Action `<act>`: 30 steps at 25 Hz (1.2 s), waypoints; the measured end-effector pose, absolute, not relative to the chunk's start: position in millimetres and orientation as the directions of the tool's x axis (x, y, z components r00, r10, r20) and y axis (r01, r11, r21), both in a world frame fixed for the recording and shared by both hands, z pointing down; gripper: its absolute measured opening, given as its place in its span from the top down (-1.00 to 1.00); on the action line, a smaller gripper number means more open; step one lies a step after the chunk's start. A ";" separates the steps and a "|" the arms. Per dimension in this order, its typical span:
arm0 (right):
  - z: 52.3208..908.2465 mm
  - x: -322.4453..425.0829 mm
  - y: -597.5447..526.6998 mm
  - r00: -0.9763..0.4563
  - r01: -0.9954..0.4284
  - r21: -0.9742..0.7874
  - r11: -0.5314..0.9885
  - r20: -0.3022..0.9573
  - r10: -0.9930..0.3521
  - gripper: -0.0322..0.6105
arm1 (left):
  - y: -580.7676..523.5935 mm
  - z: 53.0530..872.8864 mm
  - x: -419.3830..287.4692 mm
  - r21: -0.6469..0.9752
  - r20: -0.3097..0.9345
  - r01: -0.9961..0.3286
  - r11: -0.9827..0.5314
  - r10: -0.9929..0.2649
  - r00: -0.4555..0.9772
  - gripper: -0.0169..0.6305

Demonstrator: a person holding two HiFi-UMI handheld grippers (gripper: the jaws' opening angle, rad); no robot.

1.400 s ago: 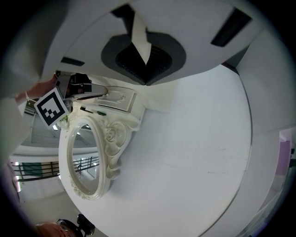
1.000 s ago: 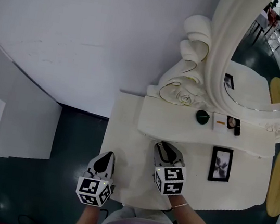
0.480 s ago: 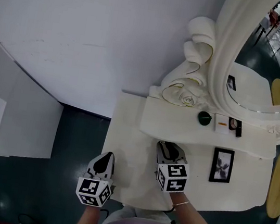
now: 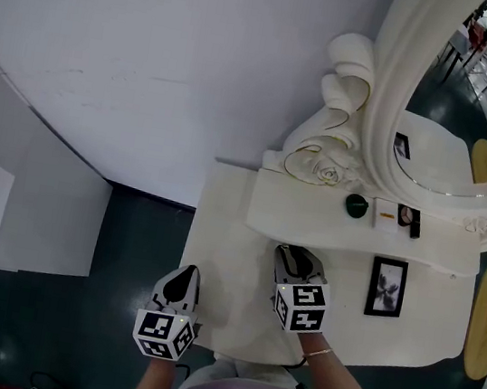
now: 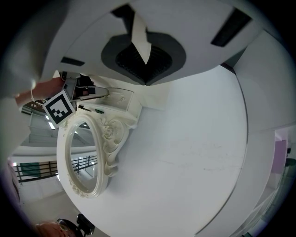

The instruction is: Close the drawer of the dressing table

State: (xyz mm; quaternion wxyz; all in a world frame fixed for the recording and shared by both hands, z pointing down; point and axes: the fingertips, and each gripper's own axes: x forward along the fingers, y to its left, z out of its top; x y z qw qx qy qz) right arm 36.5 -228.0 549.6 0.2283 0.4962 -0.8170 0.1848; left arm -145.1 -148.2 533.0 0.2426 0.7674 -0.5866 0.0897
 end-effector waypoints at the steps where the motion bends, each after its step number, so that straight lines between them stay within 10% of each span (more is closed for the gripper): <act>1: 548.7 37.4 -227.4 -0.401 -0.896 -0.074 0.437 0.555 -0.729 0.58 | -147.4 532.6 -144.2 0.267 0.420 -0.944 -0.196 -0.857 0.297 0.95; 30: 482.6 26.5 -145.2 -0.451 -0.878 -0.058 0.475 0.428 -0.783 0.83 | -95.8 494.1 -152.0 0.228 0.336 -0.946 -0.230 -0.893 0.298 0.95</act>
